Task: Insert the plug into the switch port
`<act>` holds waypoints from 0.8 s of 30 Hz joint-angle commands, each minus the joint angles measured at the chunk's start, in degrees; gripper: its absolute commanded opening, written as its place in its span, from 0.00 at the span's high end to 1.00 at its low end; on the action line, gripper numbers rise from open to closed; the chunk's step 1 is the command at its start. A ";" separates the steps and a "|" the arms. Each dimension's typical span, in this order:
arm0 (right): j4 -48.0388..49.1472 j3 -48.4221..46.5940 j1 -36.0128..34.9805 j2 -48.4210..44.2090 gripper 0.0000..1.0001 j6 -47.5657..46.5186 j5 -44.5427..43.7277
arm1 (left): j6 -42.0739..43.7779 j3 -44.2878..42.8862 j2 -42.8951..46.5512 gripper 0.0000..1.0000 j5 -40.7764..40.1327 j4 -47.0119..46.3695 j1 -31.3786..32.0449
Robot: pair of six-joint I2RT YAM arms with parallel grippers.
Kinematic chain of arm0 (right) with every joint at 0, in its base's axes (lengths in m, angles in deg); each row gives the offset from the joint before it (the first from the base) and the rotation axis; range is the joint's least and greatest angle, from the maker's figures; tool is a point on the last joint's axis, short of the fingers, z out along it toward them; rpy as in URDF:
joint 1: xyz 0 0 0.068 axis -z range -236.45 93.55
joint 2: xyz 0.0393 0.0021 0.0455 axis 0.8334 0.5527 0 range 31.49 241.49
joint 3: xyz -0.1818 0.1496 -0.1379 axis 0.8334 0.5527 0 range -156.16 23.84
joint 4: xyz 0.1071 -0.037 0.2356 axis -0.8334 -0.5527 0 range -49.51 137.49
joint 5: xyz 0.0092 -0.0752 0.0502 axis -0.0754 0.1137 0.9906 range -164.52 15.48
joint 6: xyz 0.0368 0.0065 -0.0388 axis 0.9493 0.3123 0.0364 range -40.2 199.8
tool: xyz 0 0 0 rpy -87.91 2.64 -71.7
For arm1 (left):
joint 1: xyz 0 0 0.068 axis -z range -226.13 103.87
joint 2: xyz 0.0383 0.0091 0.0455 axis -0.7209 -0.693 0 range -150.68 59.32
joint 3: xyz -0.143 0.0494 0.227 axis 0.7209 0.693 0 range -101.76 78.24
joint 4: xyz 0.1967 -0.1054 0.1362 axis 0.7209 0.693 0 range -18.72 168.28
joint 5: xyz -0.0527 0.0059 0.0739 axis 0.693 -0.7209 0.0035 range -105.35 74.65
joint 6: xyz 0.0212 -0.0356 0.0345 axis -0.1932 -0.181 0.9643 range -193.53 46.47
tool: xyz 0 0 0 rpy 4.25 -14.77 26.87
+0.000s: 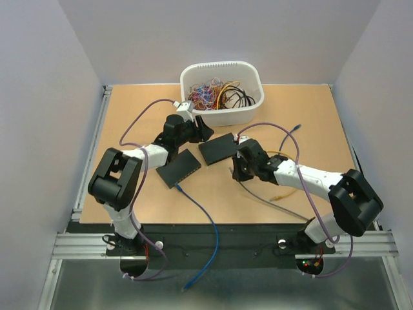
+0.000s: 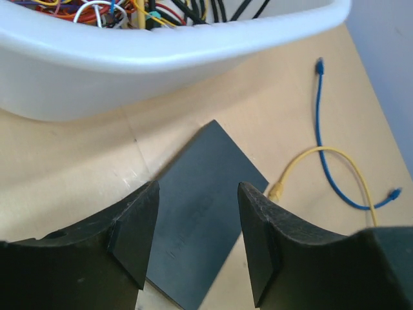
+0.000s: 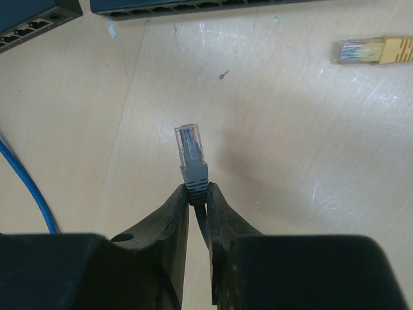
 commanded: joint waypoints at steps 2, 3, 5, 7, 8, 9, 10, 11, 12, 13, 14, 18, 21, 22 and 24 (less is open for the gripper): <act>-0.28 -3.44 -1.46 0.93 1.00 -0.99 -2.52 | 4.19 -6.12 -5.66 0.38 2.50 -0.43 -1.52; -0.63 -3.71 -1.63 1.37 0.99 -1.08 -2.70 | 4.55 -7.08 -7.06 0.39 1.97 0.53 -1.52; -0.89 -3.89 -1.55 1.64 0.99 -1.34 -2.96 | 4.81 -8.05 -8.65 0.39 1.53 1.94 -1.61; -0.98 -4.06 -1.55 1.90 1.00 -1.52 -2.97 | 5.08 -8.84 -9.79 0.39 1.53 2.91 -1.61; -0.98 -4.15 -1.63 2.08 0.99 -1.52 -2.97 | 5.16 -9.28 -10.41 0.39 1.44 3.61 -1.70; -0.98 -4.32 -1.63 2.60 1.00 -1.52 -2.97 | 5.25 -9.72 -11.46 0.39 1.53 4.49 -1.61; -1.16 -4.76 -1.63 2.95 1.00 -1.52 -2.88 | 5.25 -9.81 -11.99 0.39 1.44 4.76 -1.61; -0.98 -4.94 -1.81 3.39 1.00 -1.69 -2.96 | 5.25 -10.07 -12.69 0.40 1.53 5.72 -1.61; -1.07 -5.20 -1.81 3.83 0.99 -1.70 -3.31 | 5.25 -10.08 -13.05 0.40 1.62 6.16 -1.61; -1.16 -5.47 -2.07 4.18 1.00 -1.70 -3.49 | 5.25 -9.99 -13.22 0.40 1.79 6.34 -1.61; -1.16 -5.90 -2.33 4.54 1.00 -1.70 -3.58 | 5.25 -9.81 -13.40 0.41 1.97 6.69 -1.61; -1.25 -7.22 -3.04 6.38 1.00 -1.87 -4.81 | 5.43 -7.89 -13.23 0.41 2.84 6.87 -1.52; -1.33 -8.80 -3.48 7.96 1.00 -1.87 -6.04 | 4.99 -6.48 -12.62 0.41 3.99 7.31 -1.52; -1.42 -9.16 -3.48 8.32 0.99 -1.87 -6.56 | 4.73 -6.13 -12.35 0.41 4.34 7.31 -1.52; -1.60 -10.47 -3.74 9.63 1.00 -2.05 -6.83 | 3.68 -4.81 -11.30 0.41 4.69 7.31 -1.52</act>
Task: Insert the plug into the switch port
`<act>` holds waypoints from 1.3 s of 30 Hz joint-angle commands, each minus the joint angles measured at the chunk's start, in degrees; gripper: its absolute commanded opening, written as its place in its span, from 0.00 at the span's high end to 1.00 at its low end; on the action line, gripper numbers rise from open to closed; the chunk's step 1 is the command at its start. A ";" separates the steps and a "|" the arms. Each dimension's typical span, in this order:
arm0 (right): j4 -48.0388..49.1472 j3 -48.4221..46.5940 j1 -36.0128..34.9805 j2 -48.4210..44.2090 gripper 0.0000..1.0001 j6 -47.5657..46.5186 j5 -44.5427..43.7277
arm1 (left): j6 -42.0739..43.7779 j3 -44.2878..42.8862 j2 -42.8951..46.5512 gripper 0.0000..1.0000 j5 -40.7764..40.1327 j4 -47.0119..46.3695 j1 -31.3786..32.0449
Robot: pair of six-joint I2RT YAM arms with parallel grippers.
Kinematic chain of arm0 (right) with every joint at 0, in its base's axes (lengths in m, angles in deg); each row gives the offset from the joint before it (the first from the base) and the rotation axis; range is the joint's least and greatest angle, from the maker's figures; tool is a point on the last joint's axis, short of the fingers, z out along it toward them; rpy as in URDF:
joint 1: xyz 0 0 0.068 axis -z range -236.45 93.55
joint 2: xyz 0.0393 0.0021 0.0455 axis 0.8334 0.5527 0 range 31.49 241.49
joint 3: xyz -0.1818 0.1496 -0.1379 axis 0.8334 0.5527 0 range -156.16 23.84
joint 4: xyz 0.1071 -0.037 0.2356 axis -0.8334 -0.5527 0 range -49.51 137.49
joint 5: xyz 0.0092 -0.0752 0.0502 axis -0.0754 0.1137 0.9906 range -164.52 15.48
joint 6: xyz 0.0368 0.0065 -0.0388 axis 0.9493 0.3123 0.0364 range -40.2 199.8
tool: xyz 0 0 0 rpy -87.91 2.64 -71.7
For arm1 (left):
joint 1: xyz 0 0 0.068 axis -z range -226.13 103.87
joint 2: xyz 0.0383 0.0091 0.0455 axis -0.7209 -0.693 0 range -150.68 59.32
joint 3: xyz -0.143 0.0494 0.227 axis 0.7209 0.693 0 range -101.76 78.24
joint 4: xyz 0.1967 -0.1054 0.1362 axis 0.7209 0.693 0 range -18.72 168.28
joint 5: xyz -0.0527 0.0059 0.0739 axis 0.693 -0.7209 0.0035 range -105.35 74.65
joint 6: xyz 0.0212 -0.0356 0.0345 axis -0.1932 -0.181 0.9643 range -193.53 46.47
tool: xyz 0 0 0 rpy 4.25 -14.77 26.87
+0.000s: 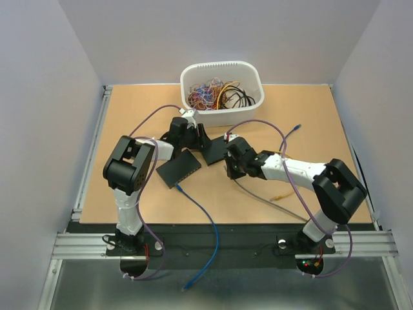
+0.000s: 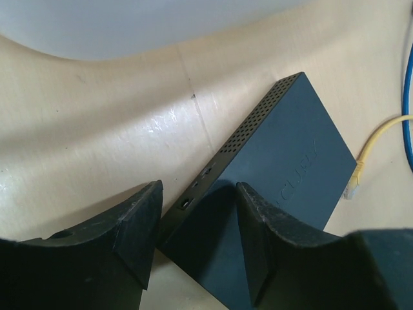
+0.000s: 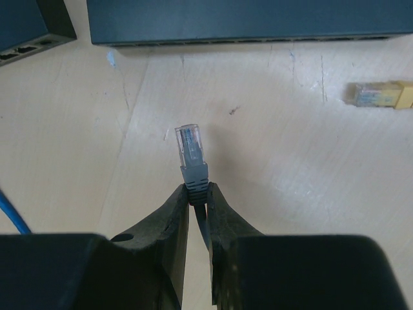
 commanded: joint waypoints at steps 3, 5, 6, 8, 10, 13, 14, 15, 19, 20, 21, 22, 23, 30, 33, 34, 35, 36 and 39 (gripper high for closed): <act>0.17 -5.23 -1.27 3.47 1.00 -0.98 -3.01 | -1.55 3.37 3.81 0.41 2.59 0.79 0.09; 0.09 -5.77 -1.89 4.62 1.00 -1.15 -3.98 | -2.00 3.82 4.34 0.41 3.12 0.79 0.09; 0.09 -6.20 -2.15 5.59 1.00 -1.07 -4.33 | -2.17 4.34 4.60 0.41 3.30 0.79 0.09; 0.00 -6.64 -2.86 6.38 1.00 -1.07 -4.59 | -2.35 4.78 4.96 0.41 3.30 0.79 0.09; -0.09 -6.82 -3.38 7.26 1.00 -0.89 -5.03 | -2.79 5.57 5.75 0.41 3.21 0.88 0.09; -0.27 -7.00 -4.26 7.88 1.00 -0.71 -6.08 | -3.32 6.71 6.89 0.42 3.21 0.88 0.09; -0.35 -6.91 -4.70 8.05 1.00 -0.54 -6.35 | -3.40 6.98 7.24 0.42 3.12 0.88 0.09; -0.35 -6.91 -4.70 8.23 1.00 -0.45 -6.35 | -3.58 7.16 7.50 0.42 3.12 0.88 0.09; -0.53 -7.17 -4.88 8.76 1.00 -0.01 -7.75 | -3.58 7.77 8.21 0.42 3.39 0.97 0.18; -0.62 -7.17 -4.88 8.76 1.00 0.34 -8.45 | -3.49 7.86 8.30 0.42 3.56 0.97 0.18; -0.70 -7.26 -4.88 8.67 0.99 0.69 -9.07 | -3.32 8.21 8.38 0.42 3.39 0.97 0.10; -0.88 -7.35 -4.88 8.67 1.00 0.69 -9.51 | -3.23 8.30 8.47 0.42 3.39 0.88 0.18; -0.88 -7.52 -4.88 8.76 1.00 0.78 -9.60 | -3.05 8.47 8.47 0.42 3.39 1.06 0.18; -1.32 -9.63 -4.88 11.13 1.00 0.78 -9.08 | -2.70 9.09 8.47 0.42 3.65 1.15 0.53; -1.50 -10.42 -4.79 11.57 1.00 0.78 -8.99 | -2.79 9.53 8.65 0.42 3.39 1.15 0.89; -1.41 -10.60 -4.88 11.75 1.00 0.78 -9.07 | -2.88 9.62 8.74 0.42 3.30 1.15 0.97; -1.58 -10.86 -4.88 11.75 1.00 0.95 -9.08 | -2.88 9.79 8.82 0.42 3.21 1.15 1.23; -1.58 -11.04 -4.88 11.75 1.00 0.96 -9.16 | -3.05 9.97 8.91 0.42 2.95 1.23 1.32; -1.76 -11.48 -4.88 11.75 1.00 1.22 -9.08 | -3.67 10.67 9.18 0.42 2.42 1.15 2.38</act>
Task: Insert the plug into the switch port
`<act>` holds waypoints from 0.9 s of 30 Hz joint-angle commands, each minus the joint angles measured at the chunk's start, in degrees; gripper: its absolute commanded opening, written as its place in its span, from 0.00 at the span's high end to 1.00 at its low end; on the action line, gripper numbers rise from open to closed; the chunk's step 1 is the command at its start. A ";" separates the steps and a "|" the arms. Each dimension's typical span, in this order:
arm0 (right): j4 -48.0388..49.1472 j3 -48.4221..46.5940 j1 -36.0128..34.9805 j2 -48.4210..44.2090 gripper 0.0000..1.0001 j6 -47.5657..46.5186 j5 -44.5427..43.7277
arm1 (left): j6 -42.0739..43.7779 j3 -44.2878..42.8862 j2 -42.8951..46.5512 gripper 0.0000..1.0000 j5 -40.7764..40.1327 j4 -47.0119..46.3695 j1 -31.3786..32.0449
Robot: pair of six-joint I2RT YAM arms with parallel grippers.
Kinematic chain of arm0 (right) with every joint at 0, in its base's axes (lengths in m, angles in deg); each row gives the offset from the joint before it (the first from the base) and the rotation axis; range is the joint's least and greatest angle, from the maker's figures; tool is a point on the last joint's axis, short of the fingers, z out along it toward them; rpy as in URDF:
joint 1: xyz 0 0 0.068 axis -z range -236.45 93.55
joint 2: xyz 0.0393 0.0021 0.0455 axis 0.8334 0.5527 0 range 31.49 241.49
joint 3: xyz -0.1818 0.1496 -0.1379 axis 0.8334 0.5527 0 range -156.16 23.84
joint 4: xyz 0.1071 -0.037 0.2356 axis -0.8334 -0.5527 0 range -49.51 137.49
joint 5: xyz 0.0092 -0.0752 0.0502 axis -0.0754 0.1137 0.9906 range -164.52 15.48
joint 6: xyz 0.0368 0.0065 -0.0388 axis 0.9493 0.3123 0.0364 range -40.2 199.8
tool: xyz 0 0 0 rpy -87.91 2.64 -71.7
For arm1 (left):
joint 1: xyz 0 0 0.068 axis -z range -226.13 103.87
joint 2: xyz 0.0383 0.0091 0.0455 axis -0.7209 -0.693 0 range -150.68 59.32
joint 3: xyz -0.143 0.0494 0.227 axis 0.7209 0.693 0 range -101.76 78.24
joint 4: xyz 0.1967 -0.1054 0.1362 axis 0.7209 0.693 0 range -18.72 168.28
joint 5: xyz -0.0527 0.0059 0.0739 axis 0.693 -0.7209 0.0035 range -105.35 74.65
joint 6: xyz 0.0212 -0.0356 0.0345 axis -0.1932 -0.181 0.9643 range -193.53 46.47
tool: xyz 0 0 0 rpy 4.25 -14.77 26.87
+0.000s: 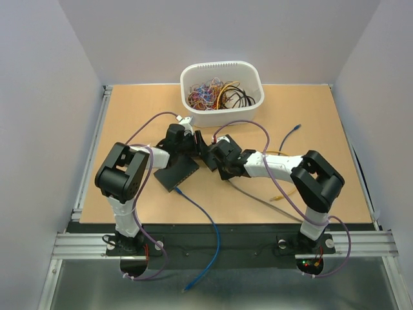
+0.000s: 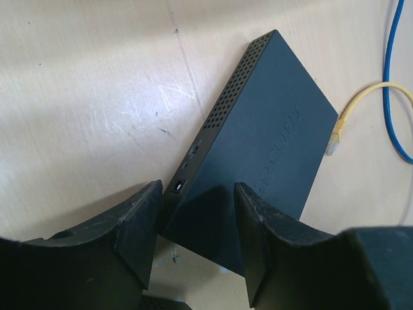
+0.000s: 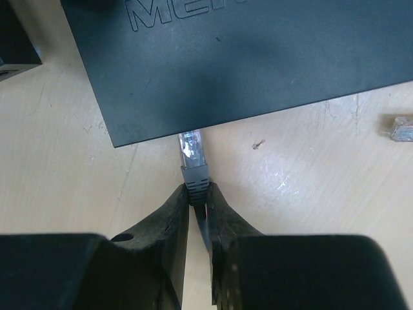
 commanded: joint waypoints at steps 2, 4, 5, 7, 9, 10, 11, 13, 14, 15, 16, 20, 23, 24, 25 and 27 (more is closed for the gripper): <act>0.86 -3.22 -0.49 0.45 1.00 1.24 -1.25 | -0.61 2.37 2.82 0.42 -0.44 1.85 2.55; 0.77 -3.66 -0.49 0.19 1.00 1.42 -1.25 | -1.31 2.72 2.82 0.42 -1.59 2.11 3.87; 0.60 -3.83 -0.84 0.10 1.00 1.59 -1.42 | -1.49 2.72 2.73 0.42 -2.03 2.20 4.40; 0.07 -4.45 -1.19 -0.08 1.00 1.86 -1.51 | -2.01 2.81 2.73 0.42 -3.34 2.81 5.71; -0.28 -4.98 -1.36 -0.34 1.00 1.94 -1.77 | -2.45 2.89 2.82 0.42 -4.05 3.25 6.51; -0.54 -5.24 -1.45 -0.43 1.00 1.95 -2.30 | -2.54 2.90 2.73 0.42 -4.57 3.34 7.30; -0.72 -5.33 -1.63 -0.52 0.99 1.86 -2.57 | -2.54 2.81 2.73 0.42 -4.75 3.43 7.48; -0.81 -5.33 -1.54 -0.52 0.99 1.86 -3.35 | -2.63 2.72 2.73 0.42 -5.46 3.87 7.83; -0.98 -5.33 -1.63 -0.43 0.99 1.77 -4.32 | -2.54 2.81 2.64 0.42 -5.54 3.95 8.01; -1.07 -5.42 -1.63 -0.26 1.00 1.42 -4.76 | -2.46 2.72 2.82 0.42 -5.55 4.22 8.01; -1.25 -5.42 -1.54 -0.17 1.00 1.16 -5.29 | -2.28 2.63 2.82 0.42 -5.81 4.39 7.92; -1.69 -5.86 -1.54 0.10 1.00 0.10 -7.31 | -1.05 2.11 3.34 0.42 -7.04 5.97 7.92; -1.86 -6.38 -1.63 0.10 0.99 -0.16 -6.62 | -0.96 1.84 3.43 0.42 -7.13 6.33 8.01; -1.86 -6.56 -1.63 0.01 1.00 -0.34 -6.26 | -1.13 1.67 3.35 0.42 -7.13 6.42 8.01; -1.86 -6.82 -1.54 -0.08 0.99 -0.25 -6.17 | -1.22 1.75 3.34 0.42 -7.04 6.33 7.92; -1.86 -7.09 -1.63 -0.17 1.00 -0.34 -6.00 | -1.40 1.84 3.43 0.42 -7.04 6.42 8.09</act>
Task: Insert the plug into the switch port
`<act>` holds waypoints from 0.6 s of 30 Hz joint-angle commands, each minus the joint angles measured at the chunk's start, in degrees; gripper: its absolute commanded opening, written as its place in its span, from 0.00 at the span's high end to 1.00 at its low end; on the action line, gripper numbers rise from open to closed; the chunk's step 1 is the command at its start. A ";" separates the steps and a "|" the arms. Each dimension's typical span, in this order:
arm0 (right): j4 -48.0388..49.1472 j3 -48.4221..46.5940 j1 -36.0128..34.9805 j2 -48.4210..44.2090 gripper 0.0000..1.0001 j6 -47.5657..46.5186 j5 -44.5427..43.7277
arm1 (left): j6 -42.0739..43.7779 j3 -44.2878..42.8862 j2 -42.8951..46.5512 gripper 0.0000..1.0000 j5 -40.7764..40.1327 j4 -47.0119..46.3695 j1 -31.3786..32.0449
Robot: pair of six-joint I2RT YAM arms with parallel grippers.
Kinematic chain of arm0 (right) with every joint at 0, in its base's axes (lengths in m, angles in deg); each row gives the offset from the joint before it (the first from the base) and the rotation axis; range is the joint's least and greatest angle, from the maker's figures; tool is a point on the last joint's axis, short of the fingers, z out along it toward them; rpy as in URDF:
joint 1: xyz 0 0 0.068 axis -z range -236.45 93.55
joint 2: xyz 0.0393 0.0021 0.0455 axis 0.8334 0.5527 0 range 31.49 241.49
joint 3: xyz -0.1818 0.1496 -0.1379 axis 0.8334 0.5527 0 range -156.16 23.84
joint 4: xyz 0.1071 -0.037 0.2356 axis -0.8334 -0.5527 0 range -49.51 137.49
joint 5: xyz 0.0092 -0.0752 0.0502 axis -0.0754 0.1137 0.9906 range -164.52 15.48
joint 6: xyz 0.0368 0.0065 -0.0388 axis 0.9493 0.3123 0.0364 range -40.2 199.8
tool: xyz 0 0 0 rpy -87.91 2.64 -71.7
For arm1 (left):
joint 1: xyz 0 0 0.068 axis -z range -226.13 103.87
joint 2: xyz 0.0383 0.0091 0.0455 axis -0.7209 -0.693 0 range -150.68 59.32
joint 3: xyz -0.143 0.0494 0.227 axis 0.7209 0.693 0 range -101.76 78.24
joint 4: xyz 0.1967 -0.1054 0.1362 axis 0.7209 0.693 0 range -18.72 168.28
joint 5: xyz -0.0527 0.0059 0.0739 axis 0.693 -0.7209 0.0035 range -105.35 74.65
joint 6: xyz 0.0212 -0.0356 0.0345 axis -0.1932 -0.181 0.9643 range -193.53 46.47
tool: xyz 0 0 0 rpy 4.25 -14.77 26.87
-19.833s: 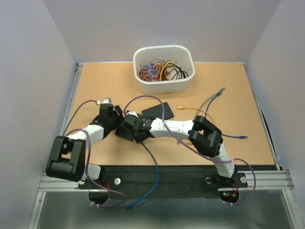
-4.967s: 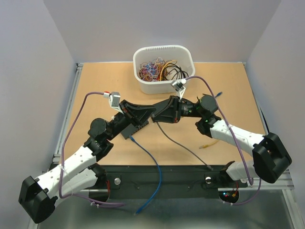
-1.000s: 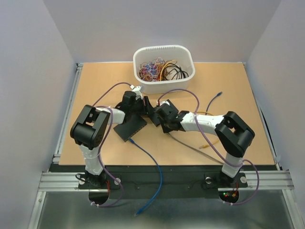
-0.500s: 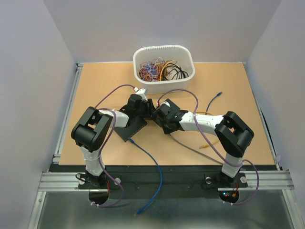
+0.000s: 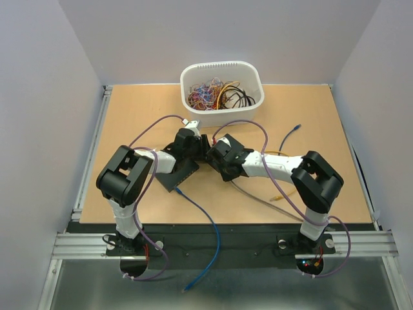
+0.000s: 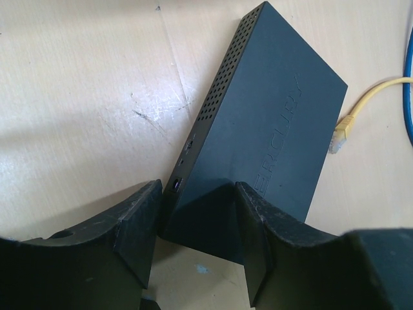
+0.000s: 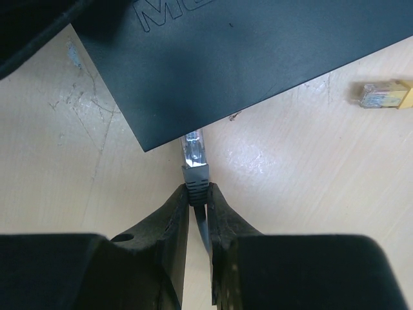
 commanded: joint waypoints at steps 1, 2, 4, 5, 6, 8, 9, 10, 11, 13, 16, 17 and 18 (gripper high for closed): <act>5.87 -4.64 -0.60 -0.43 1.00 -0.54 -1.60 | -0.46 0.90 1.75 0.42 2.64 4.95 1.85; 5.87 -4.90 -0.69 -0.52 0.99 -0.71 -1.43 | -0.46 0.99 1.92 0.42 2.64 4.95 1.76; 5.87 -5.08 -0.87 -0.52 1.00 -1.24 -1.34 | -0.37 1.16 2.10 0.42 2.64 4.95 1.85; 5.87 -5.43 -0.95 -0.52 1.00 -1.41 -1.34 | -0.46 1.25 2.19 0.42 2.56 4.95 1.85; 5.87 -5.43 -1.13 -0.61 0.99 -1.76 -1.08 | -0.55 1.25 2.19 0.42 2.64 4.87 1.85; 5.87 -5.69 -1.48 -0.34 1.00 -1.94 -0.90 | -0.46 1.34 2.36 0.42 2.55 4.95 2.02; 5.87 -5.70 -1.66 -0.26 1.00 -2.20 -0.64 | -0.46 1.43 2.45 0.42 2.55 4.95 1.93; 5.87 -5.78 -1.92 0.01 0.99 -2.21 -0.55 | -0.55 1.43 2.37 0.42 2.55 4.87 2.02; 5.87 -5.87 -2.10 0.18 1.00 -2.21 -0.55 | -0.55 1.43 2.45 0.42 2.55 4.95 2.02; 5.96 -6.05 -2.45 0.36 0.99 -2.29 -0.55 | -0.55 1.43 2.54 0.42 2.64 5.04 2.02; 5.87 -6.22 -3.06 0.71 1.00 -2.12 -0.63 | -0.55 1.43 2.45 0.42 2.64 4.95 2.19; 5.87 -6.22 -3.41 0.97 1.00 -2.12 -0.81 | -0.64 1.52 2.28 0.42 2.56 5.04 2.11; 5.87 -6.31 -3.50 1.06 1.00 -2.03 -0.90 | -0.64 1.52 2.19 0.42 2.64 5.04 2.20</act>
